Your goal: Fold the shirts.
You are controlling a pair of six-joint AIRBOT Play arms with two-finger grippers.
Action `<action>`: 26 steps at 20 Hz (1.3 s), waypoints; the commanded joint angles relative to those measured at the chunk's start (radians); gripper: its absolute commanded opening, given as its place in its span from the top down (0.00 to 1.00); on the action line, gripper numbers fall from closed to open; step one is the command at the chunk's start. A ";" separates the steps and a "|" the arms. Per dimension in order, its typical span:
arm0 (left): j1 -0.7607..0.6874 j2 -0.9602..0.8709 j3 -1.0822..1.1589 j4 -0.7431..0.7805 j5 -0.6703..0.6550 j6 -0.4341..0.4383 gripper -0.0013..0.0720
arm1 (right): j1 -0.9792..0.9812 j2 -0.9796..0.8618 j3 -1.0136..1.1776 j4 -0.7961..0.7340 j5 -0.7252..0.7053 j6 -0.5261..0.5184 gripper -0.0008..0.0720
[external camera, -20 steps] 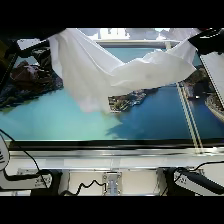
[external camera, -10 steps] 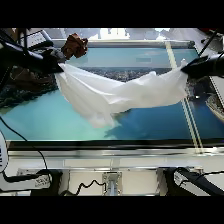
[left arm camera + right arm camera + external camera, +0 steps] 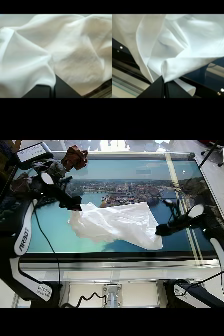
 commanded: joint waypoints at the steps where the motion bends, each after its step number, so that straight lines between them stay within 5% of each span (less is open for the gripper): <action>1: -0.037 -0.117 -0.005 0.004 0.028 -0.019 0.96 | 0.019 -0.020 -0.183 0.024 -0.105 0.007 0.96; 6: -0.018 -0.143 0.034 -0.005 0.117 -0.067 0.93 | 0.019 -0.023 -0.197 0.025 -0.174 0.006 0.96; 7: -0.011 -0.143 0.065 -0.008 0.115 -0.070 0.76 | 0.019 -0.023 -0.197 0.025 -0.187 0.006 0.96; 8: -0.004 -0.143 0.111 -0.013 0.103 -0.069 0.47 | 0.019 -0.023 -0.197 0.025 -0.193 0.006 0.96; 9: 0.003 -0.143 0.164 -0.022 0.085 -0.067 0.37 | 0.019 -0.023 -0.197 0.025 -0.194 0.006 0.96; 13: 0.028 -0.124 0.433 -0.143 -0.020 -0.045 0.37 | 0.019 -0.023 -0.195 0.024 -0.209 0.006 0.95; 14: 0.033 -0.101 0.468 -0.149 -0.051 -0.043 0.37 | 0.019 -0.023 -0.195 0.024 -0.214 0.006 0.88; 16: 0.039 -0.016 0.460 -0.127 -0.122 -0.018 0.37 | 0.019 -0.022 -0.195 0.034 -0.217 0.006 0.42; 22: 0.079 0.254 0.343 0.025 -0.266 -0.027 0.38 | 0.018 -0.020 -0.071 0.016 -0.132 0.006 0.42; 26: 0.111 0.506 -0.009 0.103 -0.246 -0.040 0.38 | 0.018 -0.005 0.053 -0.009 -0.130 0.006 0.42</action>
